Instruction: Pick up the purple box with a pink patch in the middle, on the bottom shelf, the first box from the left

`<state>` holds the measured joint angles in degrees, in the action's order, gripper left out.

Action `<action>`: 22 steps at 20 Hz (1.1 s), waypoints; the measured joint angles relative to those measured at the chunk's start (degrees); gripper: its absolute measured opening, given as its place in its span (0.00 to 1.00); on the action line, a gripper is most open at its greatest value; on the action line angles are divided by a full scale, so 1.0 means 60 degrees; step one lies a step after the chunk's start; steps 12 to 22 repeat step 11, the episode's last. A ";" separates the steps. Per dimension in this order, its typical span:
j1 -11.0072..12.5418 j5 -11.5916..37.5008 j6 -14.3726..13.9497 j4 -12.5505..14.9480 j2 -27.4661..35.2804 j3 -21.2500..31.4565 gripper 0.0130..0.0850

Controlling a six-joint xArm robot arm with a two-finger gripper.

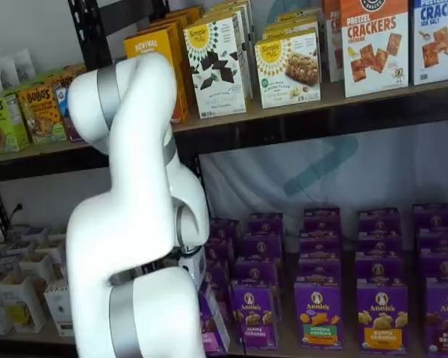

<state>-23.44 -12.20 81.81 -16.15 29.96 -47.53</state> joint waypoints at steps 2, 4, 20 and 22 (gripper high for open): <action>0.0030 -0.0093 -0.0222 0.0256 -0.0148 0.0128 0.28; 0.0047 -0.0246 -0.0354 0.0409 -0.0328 0.0266 0.28; 0.0082 -0.0457 -0.0509 0.0601 -0.0921 0.0785 0.28; 0.0082 -0.0457 -0.0509 0.0601 -0.0921 0.0785 0.28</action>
